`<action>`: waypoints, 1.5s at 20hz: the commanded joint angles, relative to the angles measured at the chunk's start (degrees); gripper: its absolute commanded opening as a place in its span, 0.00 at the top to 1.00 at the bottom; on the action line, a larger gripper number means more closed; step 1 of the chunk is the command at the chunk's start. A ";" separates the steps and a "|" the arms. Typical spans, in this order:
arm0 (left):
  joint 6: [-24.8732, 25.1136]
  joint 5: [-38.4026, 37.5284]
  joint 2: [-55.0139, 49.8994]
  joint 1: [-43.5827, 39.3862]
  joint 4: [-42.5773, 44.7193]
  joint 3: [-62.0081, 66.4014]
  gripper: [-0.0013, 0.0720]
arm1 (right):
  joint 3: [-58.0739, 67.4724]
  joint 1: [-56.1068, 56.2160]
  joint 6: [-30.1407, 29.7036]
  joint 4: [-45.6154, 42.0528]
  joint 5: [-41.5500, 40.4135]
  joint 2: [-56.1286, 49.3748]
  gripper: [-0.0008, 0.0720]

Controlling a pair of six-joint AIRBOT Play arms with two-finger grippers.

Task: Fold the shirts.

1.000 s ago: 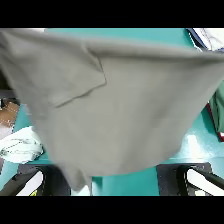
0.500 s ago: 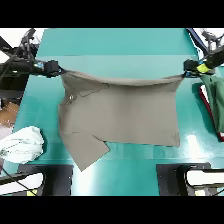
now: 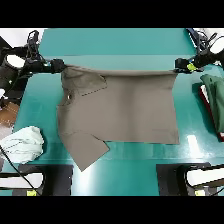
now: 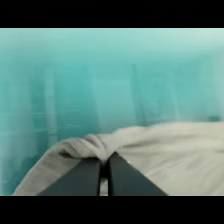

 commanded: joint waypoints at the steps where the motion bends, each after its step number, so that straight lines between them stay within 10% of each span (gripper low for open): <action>1: 3.32 -6.73 -0.39 0.13 4.48 -0.04 0.94 | -0.09 0.70 -0.02 -0.74 6.95 -0.24 0.96; 5: 3.04 -21.46 -0.42 0.13 18.12 -0.11 0.94 | -3.50 1.36 0.02 -2.95 13.79 -0.22 0.96; 13: -2.32 -23.17 -0.48 0.13 21.59 -1.66 0.94 | -13.44 1.36 -0.04 3.93 11.17 -0.24 0.95; 15: -2.32 -24.39 -0.48 0.13 21.66 -1.64 0.43 | -13.64 1.36 -0.48 6.84 10.75 -0.22 0.56; 16: -2.29 -25.49 -0.42 0.13 22.14 -1.60 0.39 | -13.62 1.33 -1.01 8.09 10.84 -0.22 0.48; 23: -12.24 -39.54 4.79 3.23 25.79 -2.64 0.41 | -13.64 1.29 -3.15 8.09 14.21 2.49 0.48; 30: -22.29 -38.93 30.62 -0.72 18.18 -37.18 0.41 | -13.64 1.01 -3.93 8.11 7.10 9.27 0.48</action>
